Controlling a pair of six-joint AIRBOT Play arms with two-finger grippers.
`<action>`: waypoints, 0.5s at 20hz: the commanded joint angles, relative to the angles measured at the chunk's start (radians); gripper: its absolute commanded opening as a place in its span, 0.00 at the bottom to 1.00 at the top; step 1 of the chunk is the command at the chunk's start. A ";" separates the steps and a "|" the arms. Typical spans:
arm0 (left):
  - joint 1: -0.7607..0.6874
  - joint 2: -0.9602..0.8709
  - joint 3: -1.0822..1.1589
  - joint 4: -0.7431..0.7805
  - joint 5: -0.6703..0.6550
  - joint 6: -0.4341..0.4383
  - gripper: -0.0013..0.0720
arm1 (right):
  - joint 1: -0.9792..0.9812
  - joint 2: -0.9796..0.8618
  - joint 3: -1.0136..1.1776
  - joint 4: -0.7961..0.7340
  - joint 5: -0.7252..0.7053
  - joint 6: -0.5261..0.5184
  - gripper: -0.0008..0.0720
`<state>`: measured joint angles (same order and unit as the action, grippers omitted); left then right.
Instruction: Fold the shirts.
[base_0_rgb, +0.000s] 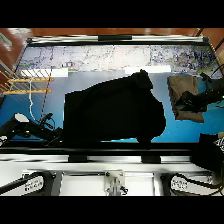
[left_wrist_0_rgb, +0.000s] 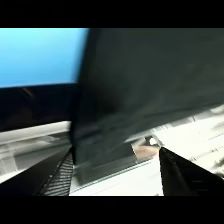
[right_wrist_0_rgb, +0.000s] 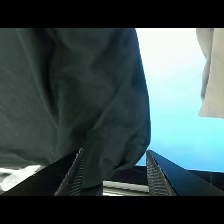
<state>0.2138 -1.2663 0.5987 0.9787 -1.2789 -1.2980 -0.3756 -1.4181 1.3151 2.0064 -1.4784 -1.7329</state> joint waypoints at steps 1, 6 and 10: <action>-0.048 -0.044 -0.001 0.005 0.063 -0.028 0.77 | 0.000 0.001 0.000 0.000 0.006 0.000 0.70; -0.048 -0.047 0.000 -0.087 0.091 -0.032 0.18 | 0.011 0.001 -0.038 -0.005 -0.020 -0.041 0.70; -0.046 -0.040 0.000 -0.085 0.071 -0.007 0.07 | 0.011 0.001 -0.226 -0.025 0.007 -0.082 0.70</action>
<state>0.1692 -1.3094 0.5976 0.9127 -1.1915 -1.3201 -0.3668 -1.4181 1.1919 2.0018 -1.4841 -1.7809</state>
